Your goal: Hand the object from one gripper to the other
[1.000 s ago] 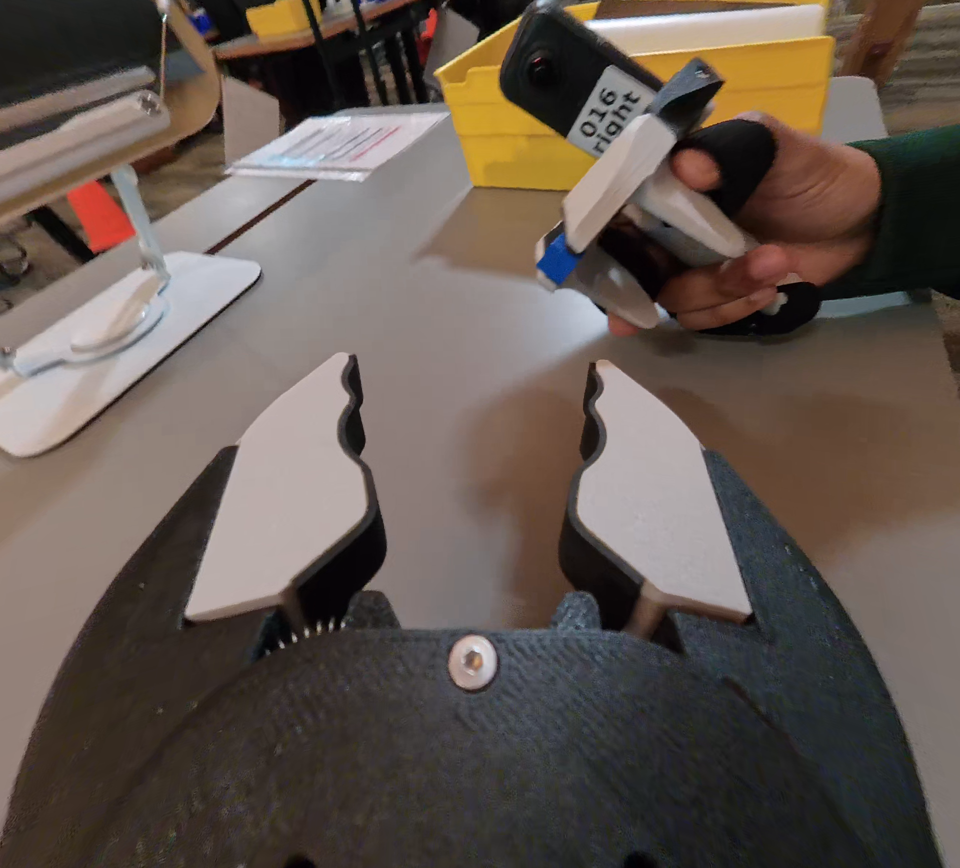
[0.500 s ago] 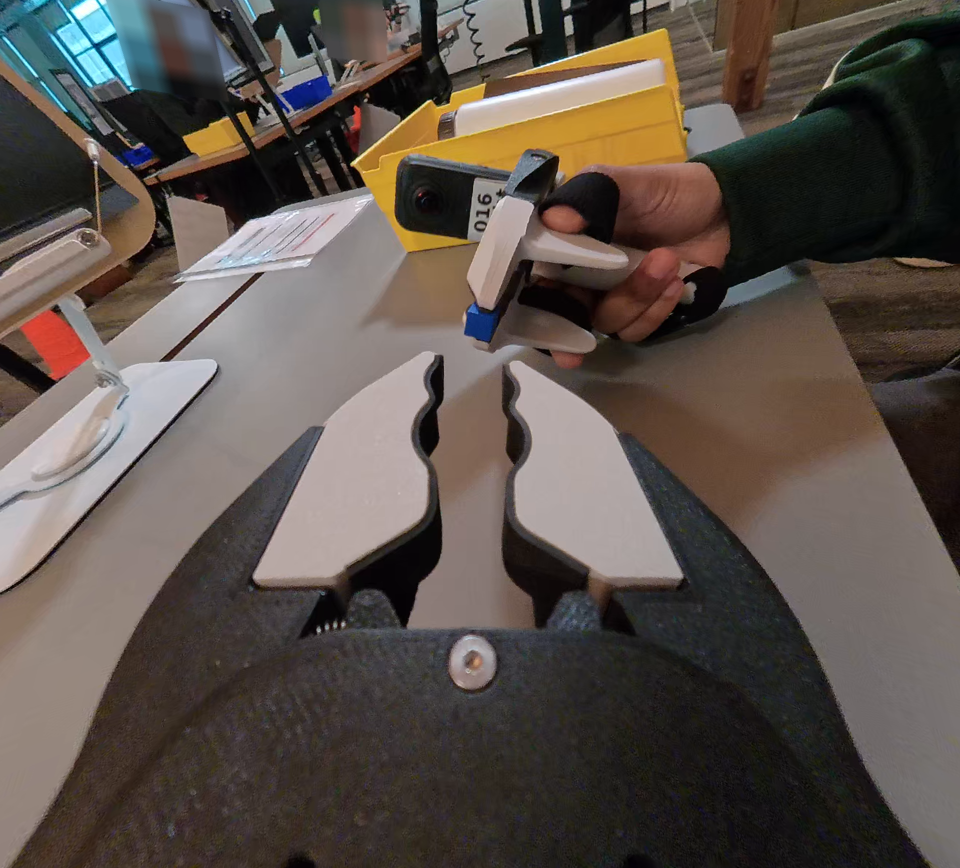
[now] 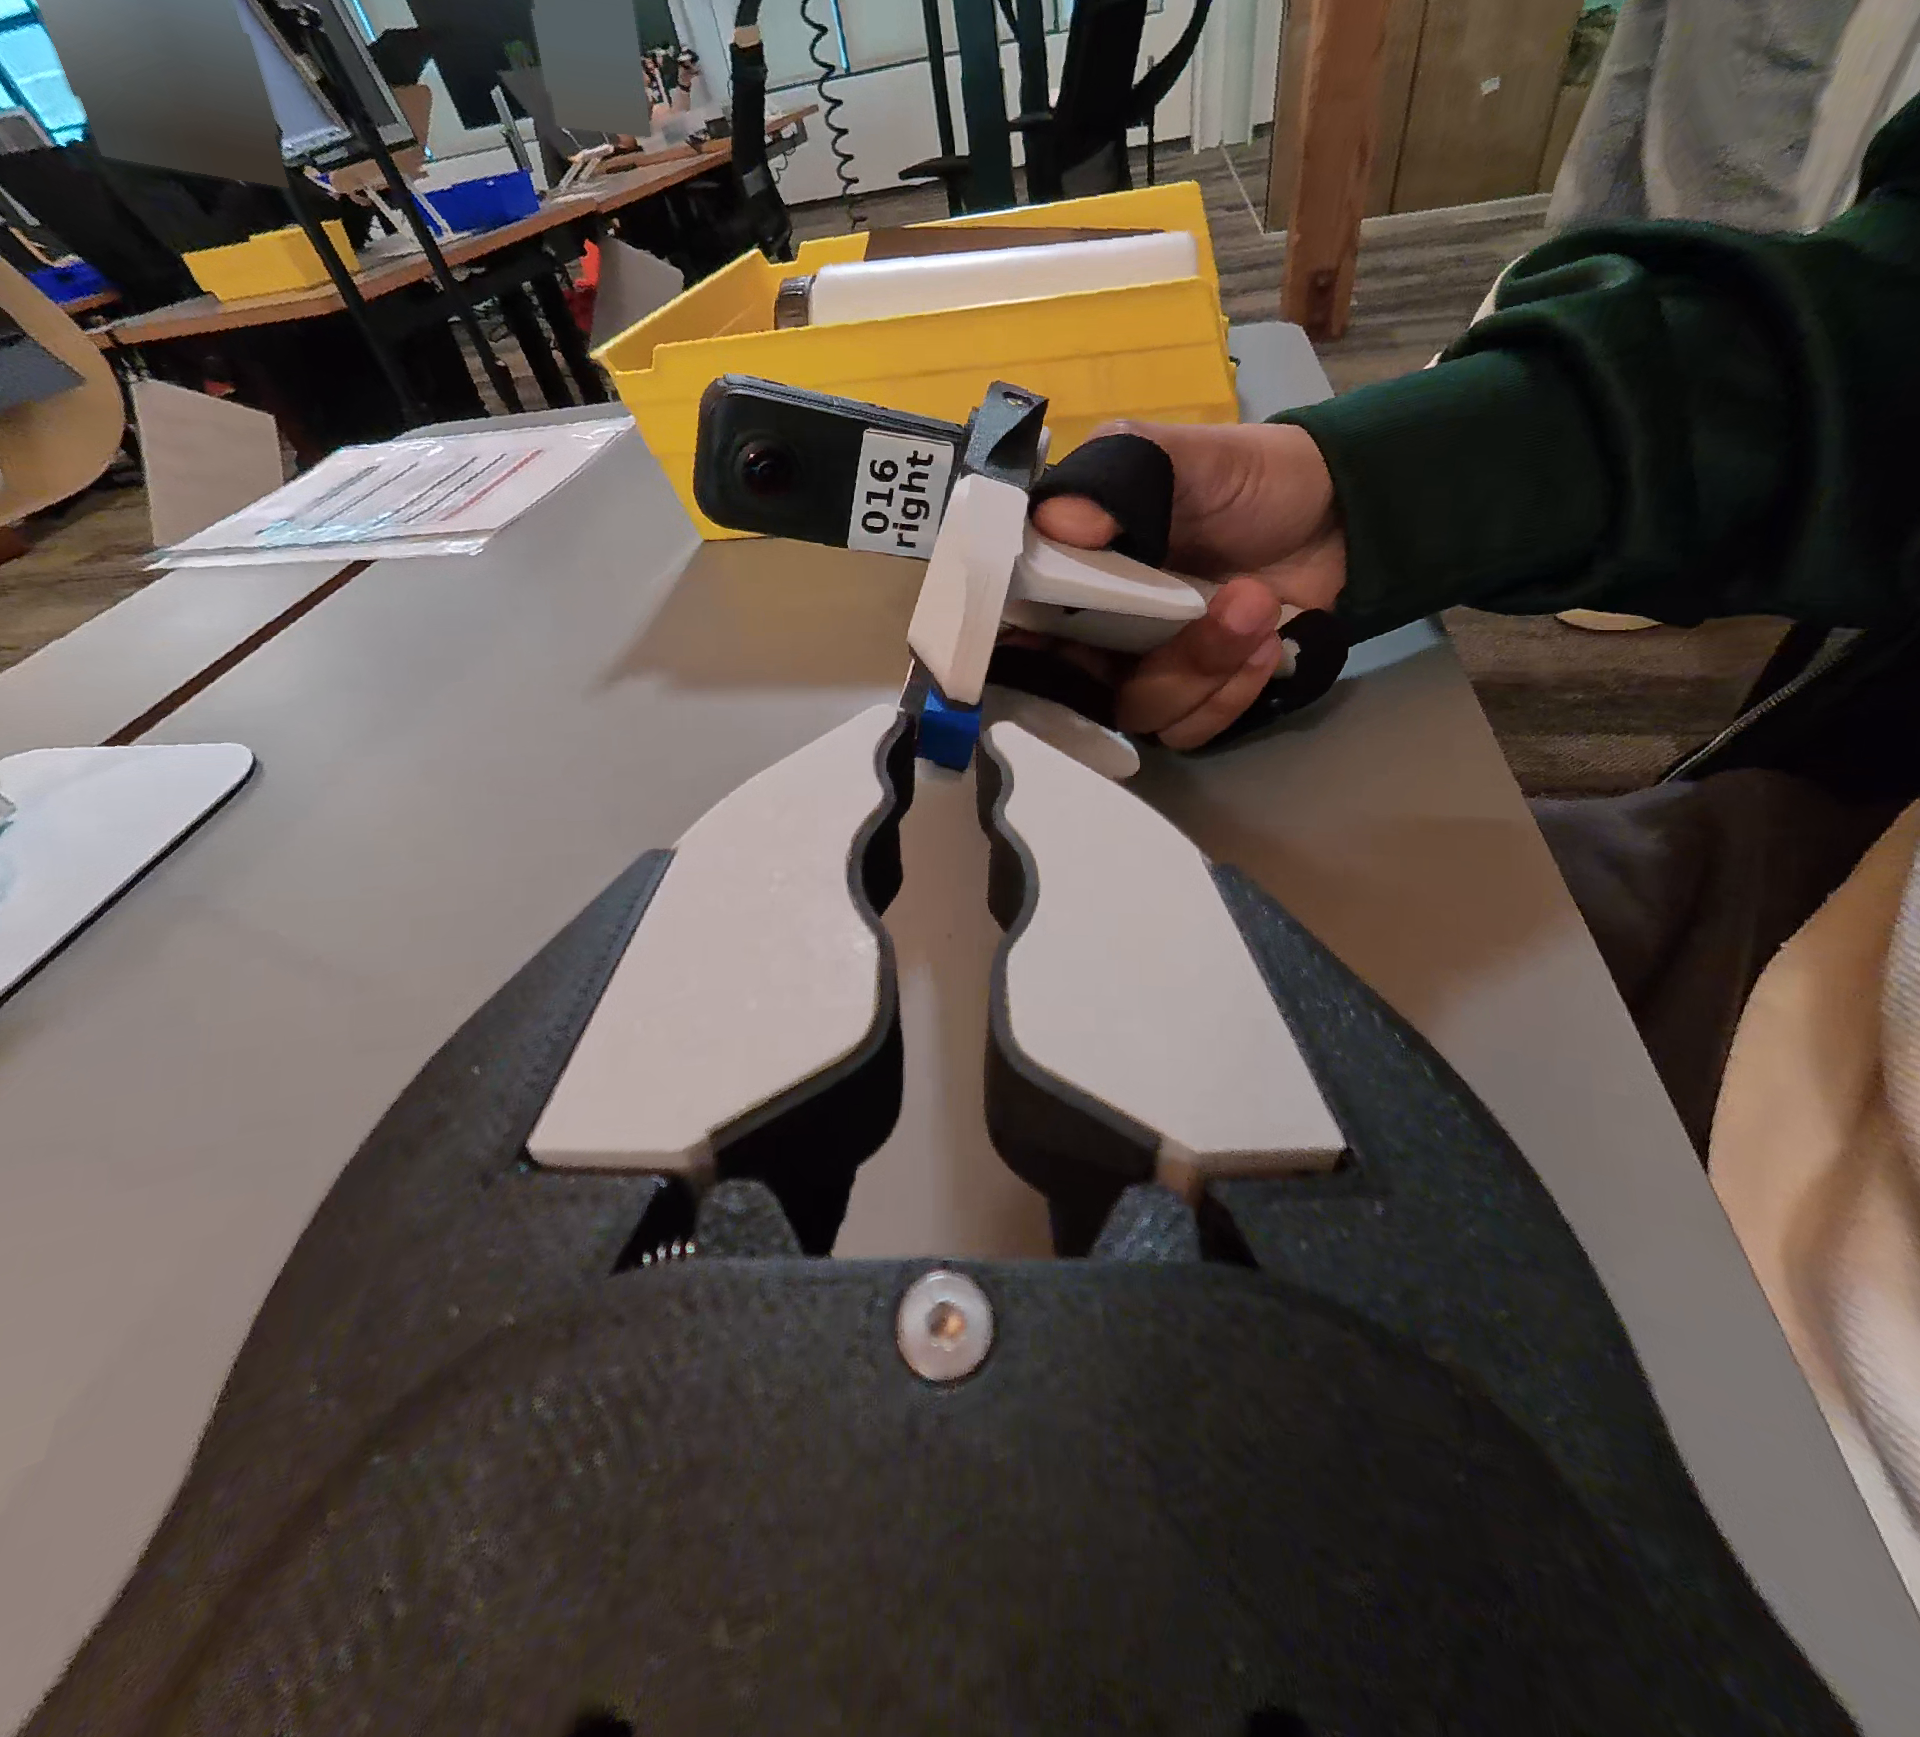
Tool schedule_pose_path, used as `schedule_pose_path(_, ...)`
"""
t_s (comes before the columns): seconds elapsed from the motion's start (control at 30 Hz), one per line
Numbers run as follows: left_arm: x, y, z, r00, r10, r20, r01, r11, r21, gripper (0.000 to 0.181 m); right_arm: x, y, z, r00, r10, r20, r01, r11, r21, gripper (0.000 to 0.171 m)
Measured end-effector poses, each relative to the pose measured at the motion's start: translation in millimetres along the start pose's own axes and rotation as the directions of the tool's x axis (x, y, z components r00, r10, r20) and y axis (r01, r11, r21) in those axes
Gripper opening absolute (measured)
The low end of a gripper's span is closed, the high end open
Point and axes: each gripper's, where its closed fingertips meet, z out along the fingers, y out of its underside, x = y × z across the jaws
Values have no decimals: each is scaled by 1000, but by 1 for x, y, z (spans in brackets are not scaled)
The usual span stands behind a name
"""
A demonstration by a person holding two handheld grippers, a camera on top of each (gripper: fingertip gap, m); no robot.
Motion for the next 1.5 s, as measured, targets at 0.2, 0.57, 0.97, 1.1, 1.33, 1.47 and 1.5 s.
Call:
schedule_pose_path(0.2, -2, 0, -1, 999, -31, -9, 31, 1000, 5, 9, 1, -1, 3, 1000, -1, 9, 1, 1000, -5, 11)
schedule_pose_path(0.57, -31, -7, -17, 883, -462, -89, 470, 871, 145, 9, 0, -33, -9, 959, -252, -128, 270, 951, 152, 38)
schedule_pose_path(0.97, -25, -3, -21, 481, -778, -403, 847, 531, -15, 8, -2, -12, 10, 22, -957, -288, 908, 139, -394, 20)
schedule_pose_path(1.1, -16, -7, -19, 423, -784, -455, 864, 500, -57, 8, -3, -9, 11, -35, -965, -260, 900, 82, -427, 16)
schedule_pose_path(1.33, -9, -8, -19, 360, -789, -498, 879, 466, -103, 8, -4, -7, 12, -58, -968, -243, 897, 57, -439, 17)
schedule_pose_path(1.47, -6, -7, -17, 341, -791, -507, 880, 459, -124, 8, -3, -4, 14, -64, -971, -230, 892, 48, -450, 14)
schedule_pose_path(1.5, -6, -8, -17, 333, -791, -512, 882, 453, -127, 9, -2, -4, 14, -70, -971, -229, 889, 43, -455, 11)
